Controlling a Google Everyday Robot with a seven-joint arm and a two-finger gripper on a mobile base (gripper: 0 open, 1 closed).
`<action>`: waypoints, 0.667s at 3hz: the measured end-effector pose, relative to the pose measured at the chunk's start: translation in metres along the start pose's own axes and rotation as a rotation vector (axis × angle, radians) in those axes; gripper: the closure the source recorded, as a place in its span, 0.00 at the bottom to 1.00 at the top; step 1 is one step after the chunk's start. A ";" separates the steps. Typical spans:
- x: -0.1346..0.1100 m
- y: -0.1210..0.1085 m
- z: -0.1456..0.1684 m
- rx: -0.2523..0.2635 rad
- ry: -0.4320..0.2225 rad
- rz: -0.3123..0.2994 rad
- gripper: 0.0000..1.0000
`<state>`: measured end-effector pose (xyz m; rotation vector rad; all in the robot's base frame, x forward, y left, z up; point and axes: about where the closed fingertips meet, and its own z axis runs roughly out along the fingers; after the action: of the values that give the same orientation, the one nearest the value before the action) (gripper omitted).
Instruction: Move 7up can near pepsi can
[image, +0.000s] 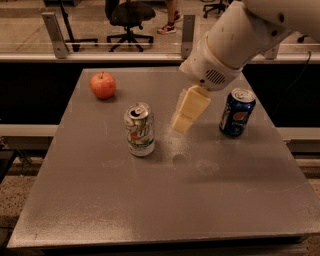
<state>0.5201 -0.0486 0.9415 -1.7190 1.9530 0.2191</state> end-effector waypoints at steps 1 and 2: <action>-0.015 0.002 0.021 -0.010 -0.026 -0.001 0.00; -0.027 0.006 0.038 -0.028 -0.047 -0.009 0.00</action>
Offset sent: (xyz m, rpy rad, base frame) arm -0.0019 0.0847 -0.0416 0.0832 0.0472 0.1037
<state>0.5259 -0.0065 0.9212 -1.7246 1.9169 0.2819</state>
